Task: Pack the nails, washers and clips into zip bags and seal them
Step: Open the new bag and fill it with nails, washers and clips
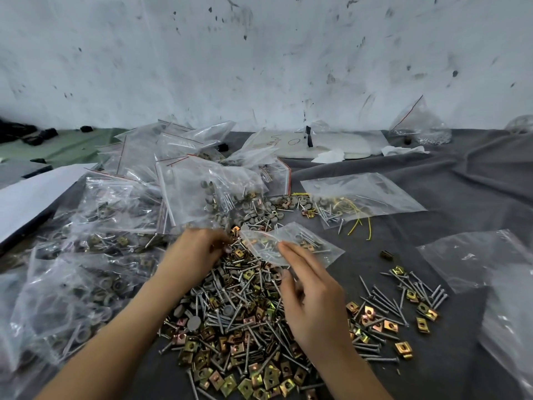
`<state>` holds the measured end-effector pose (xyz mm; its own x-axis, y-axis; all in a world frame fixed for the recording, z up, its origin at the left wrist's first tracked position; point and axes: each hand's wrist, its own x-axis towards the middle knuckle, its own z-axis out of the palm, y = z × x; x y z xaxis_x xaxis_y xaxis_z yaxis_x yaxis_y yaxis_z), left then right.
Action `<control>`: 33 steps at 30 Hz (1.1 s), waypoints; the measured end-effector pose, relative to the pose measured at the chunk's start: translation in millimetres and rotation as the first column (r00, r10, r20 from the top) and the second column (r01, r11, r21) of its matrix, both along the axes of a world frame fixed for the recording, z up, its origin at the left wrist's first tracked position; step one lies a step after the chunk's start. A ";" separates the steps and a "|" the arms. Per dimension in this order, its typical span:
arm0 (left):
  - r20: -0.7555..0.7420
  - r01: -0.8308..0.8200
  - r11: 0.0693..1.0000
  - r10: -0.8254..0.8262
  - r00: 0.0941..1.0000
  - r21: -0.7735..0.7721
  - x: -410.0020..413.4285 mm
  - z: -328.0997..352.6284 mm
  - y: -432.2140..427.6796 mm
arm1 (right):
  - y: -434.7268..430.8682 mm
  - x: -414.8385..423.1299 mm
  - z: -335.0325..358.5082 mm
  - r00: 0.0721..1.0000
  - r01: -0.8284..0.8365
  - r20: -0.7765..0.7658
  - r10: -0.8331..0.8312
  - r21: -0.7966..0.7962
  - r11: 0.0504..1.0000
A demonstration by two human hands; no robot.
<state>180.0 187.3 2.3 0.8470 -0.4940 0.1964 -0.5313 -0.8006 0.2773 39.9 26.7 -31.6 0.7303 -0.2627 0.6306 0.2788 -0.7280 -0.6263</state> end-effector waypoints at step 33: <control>0.348 0.298 0.912 -0.192 0.918 -0.282 -42.9 12.3 -33.6 | -2.2 2.6 -0.7 0.995 0.050 0.084 -0.046 -0.049 0.998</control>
<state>137.1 153.8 14.7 0.5782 -0.5421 0.6097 -0.7989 -0.5279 0.2882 42.5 24.6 -32.3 0.6624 -0.2624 0.7017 0.2919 -0.7722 -0.5643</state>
